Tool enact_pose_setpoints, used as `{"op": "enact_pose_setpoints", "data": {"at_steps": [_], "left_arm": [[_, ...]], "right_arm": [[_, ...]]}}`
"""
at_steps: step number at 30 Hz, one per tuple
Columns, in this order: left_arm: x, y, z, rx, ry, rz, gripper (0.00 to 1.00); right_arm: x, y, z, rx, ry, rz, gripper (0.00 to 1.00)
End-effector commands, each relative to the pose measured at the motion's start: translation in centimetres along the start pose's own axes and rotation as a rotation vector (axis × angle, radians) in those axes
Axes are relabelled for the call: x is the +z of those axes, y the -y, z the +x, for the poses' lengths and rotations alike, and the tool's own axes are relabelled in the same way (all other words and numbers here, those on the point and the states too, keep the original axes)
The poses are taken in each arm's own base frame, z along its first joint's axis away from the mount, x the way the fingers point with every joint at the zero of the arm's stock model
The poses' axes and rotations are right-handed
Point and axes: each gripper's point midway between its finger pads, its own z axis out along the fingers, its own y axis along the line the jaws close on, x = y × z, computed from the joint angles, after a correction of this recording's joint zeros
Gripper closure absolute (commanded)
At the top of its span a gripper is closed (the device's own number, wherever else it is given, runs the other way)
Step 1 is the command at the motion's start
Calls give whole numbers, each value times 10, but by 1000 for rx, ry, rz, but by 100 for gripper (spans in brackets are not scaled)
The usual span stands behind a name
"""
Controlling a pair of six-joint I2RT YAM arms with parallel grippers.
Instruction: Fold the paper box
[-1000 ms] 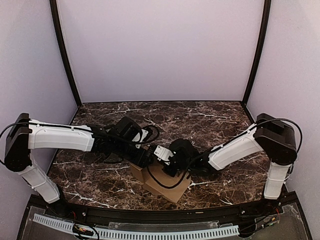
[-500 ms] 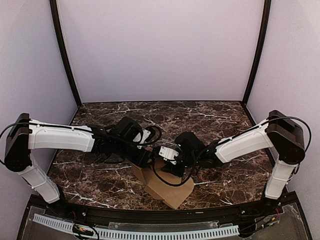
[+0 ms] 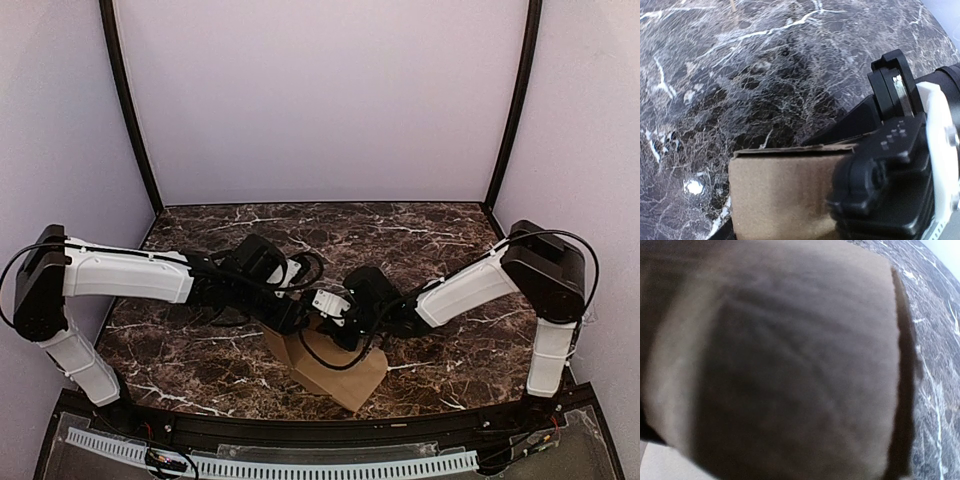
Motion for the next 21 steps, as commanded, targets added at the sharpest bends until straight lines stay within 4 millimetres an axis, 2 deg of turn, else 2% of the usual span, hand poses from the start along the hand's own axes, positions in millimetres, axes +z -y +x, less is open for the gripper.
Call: {"op": "enact_pose_setpoints", "data": {"at_steps": [1, 7, 12, 15, 17, 21], "left_arm": [[-1, 8, -16, 13, 53, 31, 41], [-3, 5, -16, 10, 57, 19, 39], [-5, 4, -17, 6, 62, 13, 38], [-10, 6, -21, 12, 76, 16, 37], [-12, 2, -20, 29, 67, -8, 38], [-9, -4, -14, 61, 24, -46, 41]], "right_arm": [[15, 7, -10, 24, 62, 40, 99], [21, 5, -4, 12, 36, 124, 98], [44, -6, 24, 1, -89, 188, 99], [45, -13, 35, 23, -107, 180, 99], [40, -13, 33, 22, -86, 181, 99], [28, -12, 12, -21, -8, 167, 98]]}}
